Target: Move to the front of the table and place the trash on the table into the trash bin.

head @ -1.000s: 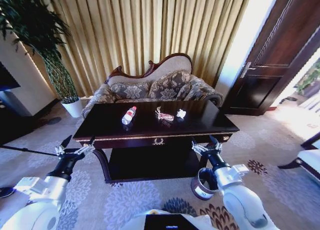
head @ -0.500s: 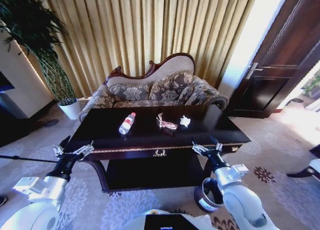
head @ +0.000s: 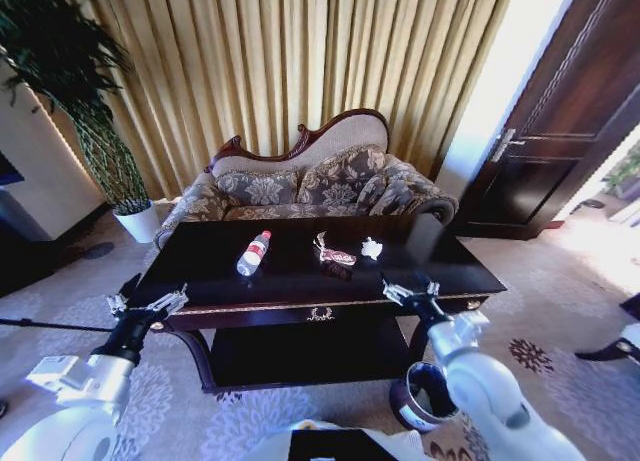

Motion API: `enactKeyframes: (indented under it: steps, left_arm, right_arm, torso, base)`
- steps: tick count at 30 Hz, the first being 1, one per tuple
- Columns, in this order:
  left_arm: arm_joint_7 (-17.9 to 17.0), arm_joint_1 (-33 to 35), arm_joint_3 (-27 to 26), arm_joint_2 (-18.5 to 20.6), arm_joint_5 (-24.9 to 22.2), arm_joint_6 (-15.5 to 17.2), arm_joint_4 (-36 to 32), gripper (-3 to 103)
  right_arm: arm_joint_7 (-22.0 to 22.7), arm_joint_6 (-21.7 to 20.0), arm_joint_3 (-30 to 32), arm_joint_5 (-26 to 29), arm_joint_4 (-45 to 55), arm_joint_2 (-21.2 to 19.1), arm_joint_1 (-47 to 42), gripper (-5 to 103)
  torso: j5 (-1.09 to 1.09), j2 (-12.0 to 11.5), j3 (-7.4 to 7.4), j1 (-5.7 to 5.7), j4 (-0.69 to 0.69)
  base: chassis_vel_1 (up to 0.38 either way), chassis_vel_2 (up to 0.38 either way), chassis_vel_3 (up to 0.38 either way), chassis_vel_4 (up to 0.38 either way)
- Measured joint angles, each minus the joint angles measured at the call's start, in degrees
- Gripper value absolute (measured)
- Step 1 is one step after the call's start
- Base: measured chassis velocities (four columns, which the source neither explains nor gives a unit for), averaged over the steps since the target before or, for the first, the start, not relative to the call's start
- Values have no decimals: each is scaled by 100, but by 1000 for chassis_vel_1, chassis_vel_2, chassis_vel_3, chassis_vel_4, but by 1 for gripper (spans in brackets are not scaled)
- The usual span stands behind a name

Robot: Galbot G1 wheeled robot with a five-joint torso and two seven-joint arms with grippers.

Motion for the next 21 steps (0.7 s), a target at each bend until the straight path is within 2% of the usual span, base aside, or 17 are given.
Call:
enactKeyframes:
  steps: [6, 11, 17, 21]
  left_arm:
    - [2, 80, -39, -79, -14, -4, -9, 100]
    - [2, 148, -93, -164, 62, -3, -100, 100]
    - [0, 138, -55, -278, 197, 7, -125, 100]
    - [-6, 94, 2, -331, 246, 104, -129, 100]
  right_arm:
    - [-136, -187, -237, 547, -469, -447, 855, 100]
    - [-219, -573, -880, 869, -868, -754, 1708, 100]
    - [-248, -675, -1470, 902, -1314, -752, 2398, 100]
    - [-252, -690, -1913, 918, -1777, -589, 3014, 100]
  torso:
    - [-1, -1, 0, 4, 2]
    - [0, 0, -1, 2, -1]
    - [-1, -1, 0, 2, 1]
    - [-2, -1, 0, 2, 1]
  base:
    - [0, 0, 0, 0]
    - [0, 0, 0, 0]
    - [0, 0, 0, 0]
    - [0, 0, 0, 0]
